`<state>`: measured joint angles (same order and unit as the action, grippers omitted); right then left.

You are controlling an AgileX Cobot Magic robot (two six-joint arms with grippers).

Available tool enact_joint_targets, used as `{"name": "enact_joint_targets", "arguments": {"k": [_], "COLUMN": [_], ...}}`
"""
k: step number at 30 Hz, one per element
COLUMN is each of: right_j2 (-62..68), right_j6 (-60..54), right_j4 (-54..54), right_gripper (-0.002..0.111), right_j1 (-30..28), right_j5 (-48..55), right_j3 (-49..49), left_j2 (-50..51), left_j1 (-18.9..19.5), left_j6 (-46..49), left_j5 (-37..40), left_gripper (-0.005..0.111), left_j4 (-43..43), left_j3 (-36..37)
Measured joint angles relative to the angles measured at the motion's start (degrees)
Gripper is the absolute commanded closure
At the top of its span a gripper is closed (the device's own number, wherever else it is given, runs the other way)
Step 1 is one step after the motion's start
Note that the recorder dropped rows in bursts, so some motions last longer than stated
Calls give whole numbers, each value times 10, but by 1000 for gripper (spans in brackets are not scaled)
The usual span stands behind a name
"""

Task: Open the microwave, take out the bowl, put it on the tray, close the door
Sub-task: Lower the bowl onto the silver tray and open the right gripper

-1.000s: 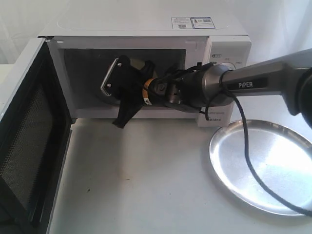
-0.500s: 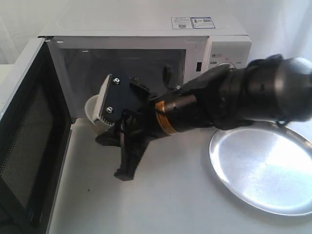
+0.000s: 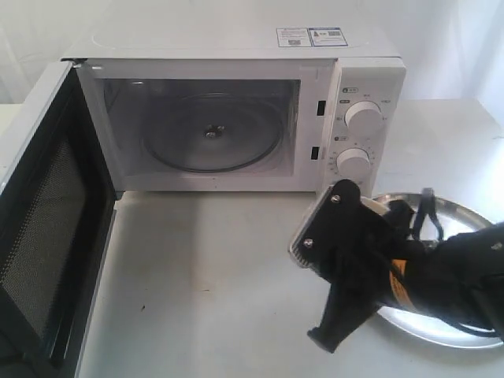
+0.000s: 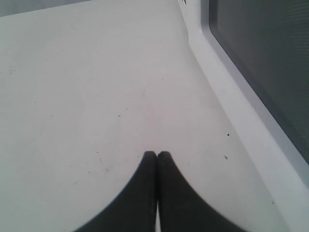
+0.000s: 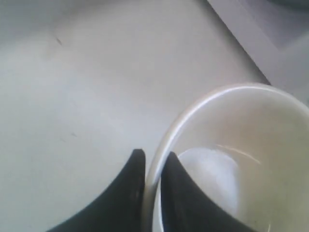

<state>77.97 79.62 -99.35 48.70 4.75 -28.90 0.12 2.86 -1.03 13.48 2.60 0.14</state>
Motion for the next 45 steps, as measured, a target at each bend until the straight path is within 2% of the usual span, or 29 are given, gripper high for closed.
{"name": "enact_joint_targets", "arguments": {"k": [5, 8, 16, 23, 28, 36, 39, 45], "right_j2": [1, 6, 25, 75, 119, 190, 204, 177], "right_j6": [14, 36, 105, 97, 77, 68, 67, 67], "right_j4": [77, 90, 14, 3, 2, 1, 0, 0], "right_gripper": [108, 108, 108, 107, 94, 63, 58, 58], "right_j1": [0, 0, 0, 0, 0, 0, 0, 6], "right_j5": [211, 280, 255, 257, 262, 298, 330, 308], "right_j3": [19, 20, 20, -1, -31, -71, -77, -87], "left_j2": [0, 0, 0, 0, 0, 0, 0, 0], "left_j1": [0, 0, 0, 0, 0, 0, 0, 0], "left_j6": [0, 0, 0, 0, 0, 0, 0, 0], "left_j5": [0, 0, 0, 0, 0, 0, 0, 0], "left_gripper": [107, 107, 107, 107, 107, 107, 107, 107], "left_j4": [0, 0, 0, 0, 0, 0, 0, 0], "left_j3": [0, 0, 0, 0, 0, 0, 0, 0]}}
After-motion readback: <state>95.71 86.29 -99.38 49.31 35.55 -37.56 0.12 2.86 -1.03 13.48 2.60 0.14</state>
